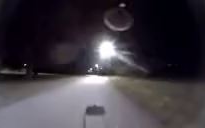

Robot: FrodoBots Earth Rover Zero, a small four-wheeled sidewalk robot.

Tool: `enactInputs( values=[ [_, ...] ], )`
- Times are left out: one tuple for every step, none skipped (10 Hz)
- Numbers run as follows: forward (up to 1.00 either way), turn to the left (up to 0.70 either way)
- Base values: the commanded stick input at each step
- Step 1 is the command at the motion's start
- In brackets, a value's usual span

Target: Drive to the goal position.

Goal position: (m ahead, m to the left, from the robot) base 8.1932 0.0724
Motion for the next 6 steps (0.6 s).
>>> enactInputs(
  values=[
    [1.00,0.00],
    [1.00,0.00],
    [1.00,0.00],
    [1.00,0.00],
    [1.00,0.00],
    [1.00,0.00]
  ],
)
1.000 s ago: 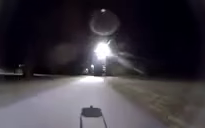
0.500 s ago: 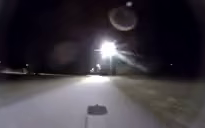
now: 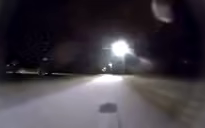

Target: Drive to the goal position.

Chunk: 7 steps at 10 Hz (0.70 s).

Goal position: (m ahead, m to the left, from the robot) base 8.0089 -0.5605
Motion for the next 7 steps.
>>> enactInputs(
  values=[
    [1.00,0.00],
    [1.00,-0.06],
    [1.00,-0.22],
    [1.00,-0.27],
    [1.00,-0.27],
    [1.00,-0.27],
    [1.00,-0.16]
  ],
)
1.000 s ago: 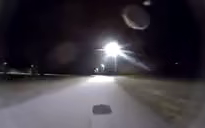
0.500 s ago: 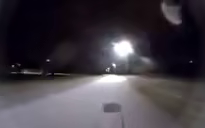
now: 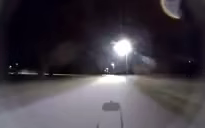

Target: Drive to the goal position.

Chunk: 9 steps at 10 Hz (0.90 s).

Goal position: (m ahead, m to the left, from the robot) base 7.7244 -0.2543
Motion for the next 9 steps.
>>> enactInputs(
  values=[
    [1.00,0.00],
    [1.00,0.00],
    [1.00,0.00],
    [1.00,0.00],
    [1.00,0.00],
    [1.00,0.00],
    [1.00,0.00],
    [1.00,0.00],
    [1.00,0.00]
  ],
)
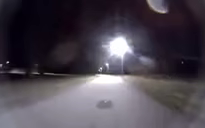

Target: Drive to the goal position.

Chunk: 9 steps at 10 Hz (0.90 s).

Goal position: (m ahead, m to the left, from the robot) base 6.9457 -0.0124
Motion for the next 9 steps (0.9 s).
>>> enactInputs(
  values=[
    [1.00,0.00],
    [1.00,0.00],
    [1.00,0.00],
    [1.00,0.00],
    [1.00,0.00],
    [1.00,0.00],
    [1.00,0.00],
    [1.00,0.00],
    [1.00,0.00]
  ],
)
